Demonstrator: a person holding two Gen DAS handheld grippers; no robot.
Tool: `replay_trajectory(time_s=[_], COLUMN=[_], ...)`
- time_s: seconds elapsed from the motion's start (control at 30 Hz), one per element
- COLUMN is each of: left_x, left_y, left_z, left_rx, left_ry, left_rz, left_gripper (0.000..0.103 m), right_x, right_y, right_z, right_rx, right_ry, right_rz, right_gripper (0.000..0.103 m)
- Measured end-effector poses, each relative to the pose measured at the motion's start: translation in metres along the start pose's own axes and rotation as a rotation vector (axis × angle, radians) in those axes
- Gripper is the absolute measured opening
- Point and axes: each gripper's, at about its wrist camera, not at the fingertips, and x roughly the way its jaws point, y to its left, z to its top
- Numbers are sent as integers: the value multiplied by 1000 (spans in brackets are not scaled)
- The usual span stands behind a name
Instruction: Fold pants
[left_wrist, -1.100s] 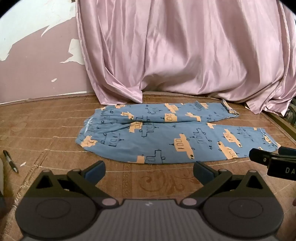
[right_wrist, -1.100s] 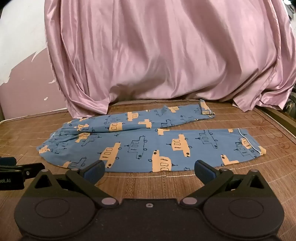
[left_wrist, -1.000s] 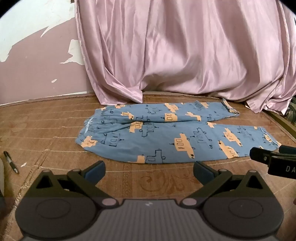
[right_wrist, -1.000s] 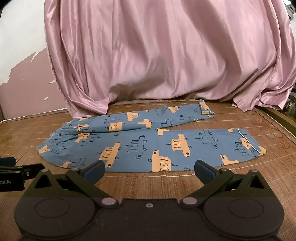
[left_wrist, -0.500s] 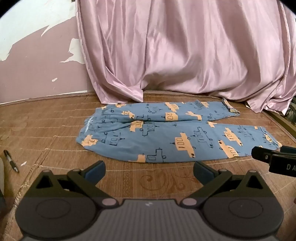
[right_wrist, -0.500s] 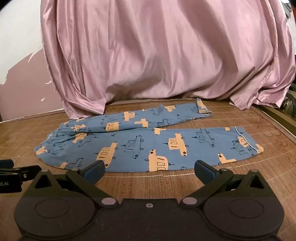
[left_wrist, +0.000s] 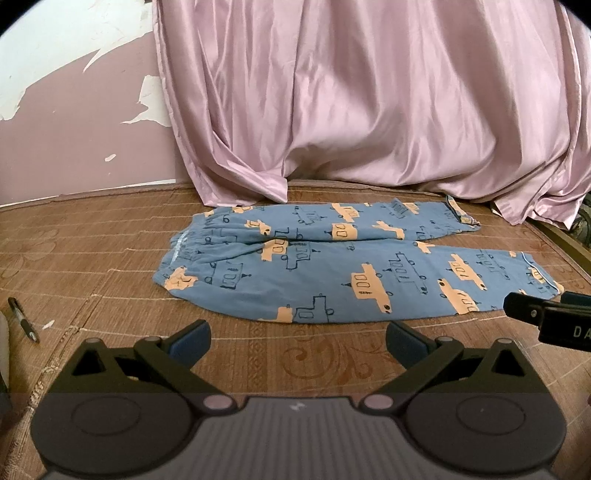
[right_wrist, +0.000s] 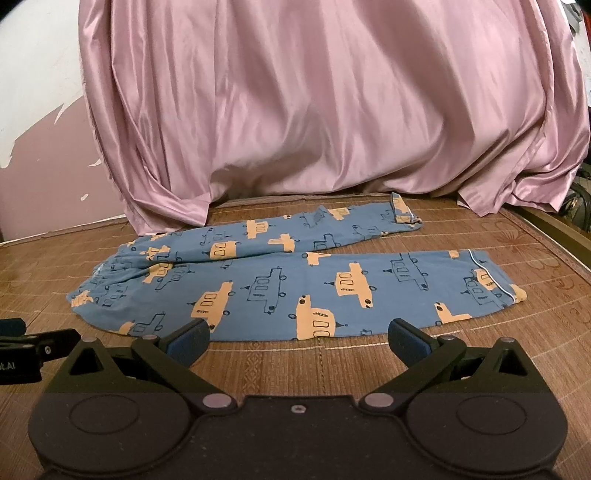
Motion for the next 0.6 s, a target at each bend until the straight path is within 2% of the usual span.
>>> replay_trajectory(time_s=[0.6], left_x=[1], left_y=[1], left_z=[-1], left_rx=[3], left_ry=[5], left_rz=[2], left_gripper=[103], right_x=[2], right_y=[0], right_z=[-1], right_rx=[1], right_ry=[2], right_rz=[0], right_gripper=[102])
